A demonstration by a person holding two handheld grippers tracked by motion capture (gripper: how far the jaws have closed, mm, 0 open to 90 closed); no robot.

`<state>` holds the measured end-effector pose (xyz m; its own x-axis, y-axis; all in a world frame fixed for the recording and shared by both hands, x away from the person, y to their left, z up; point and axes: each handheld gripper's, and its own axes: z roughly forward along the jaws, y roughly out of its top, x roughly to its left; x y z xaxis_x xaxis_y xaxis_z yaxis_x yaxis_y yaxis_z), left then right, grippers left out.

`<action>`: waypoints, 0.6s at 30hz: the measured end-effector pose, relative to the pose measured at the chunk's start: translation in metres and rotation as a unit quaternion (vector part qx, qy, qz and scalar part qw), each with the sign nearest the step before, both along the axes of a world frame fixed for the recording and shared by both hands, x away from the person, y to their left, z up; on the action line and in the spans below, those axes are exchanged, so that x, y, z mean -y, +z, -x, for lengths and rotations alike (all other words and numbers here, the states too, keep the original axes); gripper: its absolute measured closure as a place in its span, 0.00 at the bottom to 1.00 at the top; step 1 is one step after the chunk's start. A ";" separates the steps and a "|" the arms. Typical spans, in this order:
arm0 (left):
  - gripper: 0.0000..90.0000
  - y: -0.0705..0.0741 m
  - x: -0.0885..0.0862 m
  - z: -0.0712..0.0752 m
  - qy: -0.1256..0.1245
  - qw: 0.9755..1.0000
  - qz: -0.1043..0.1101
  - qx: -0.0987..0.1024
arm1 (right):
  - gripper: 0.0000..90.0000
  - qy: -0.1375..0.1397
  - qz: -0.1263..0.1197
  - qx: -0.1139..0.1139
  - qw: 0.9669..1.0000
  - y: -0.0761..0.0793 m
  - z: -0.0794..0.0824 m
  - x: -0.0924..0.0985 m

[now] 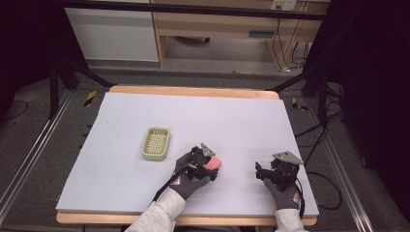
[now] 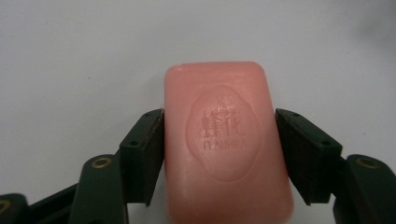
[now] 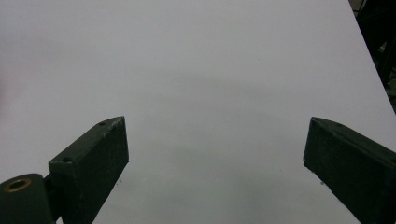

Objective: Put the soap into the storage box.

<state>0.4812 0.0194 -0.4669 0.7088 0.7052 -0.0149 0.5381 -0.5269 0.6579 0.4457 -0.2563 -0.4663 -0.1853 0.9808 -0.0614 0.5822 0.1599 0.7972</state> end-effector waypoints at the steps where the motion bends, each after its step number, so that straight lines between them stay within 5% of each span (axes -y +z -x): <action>1: 0.40 0.000 0.000 0.000 0.000 1.000 0.000 0.000 | 0.08 0.000 0.000 0.000 1.000 0.000 0.000 0.000; 18: 0.40 -0.005 0.004 -0.005 -0.010 1.000 -0.015 -0.003 | 0.08 0.001 0.000 -0.002 1.000 0.000 0.000 0.001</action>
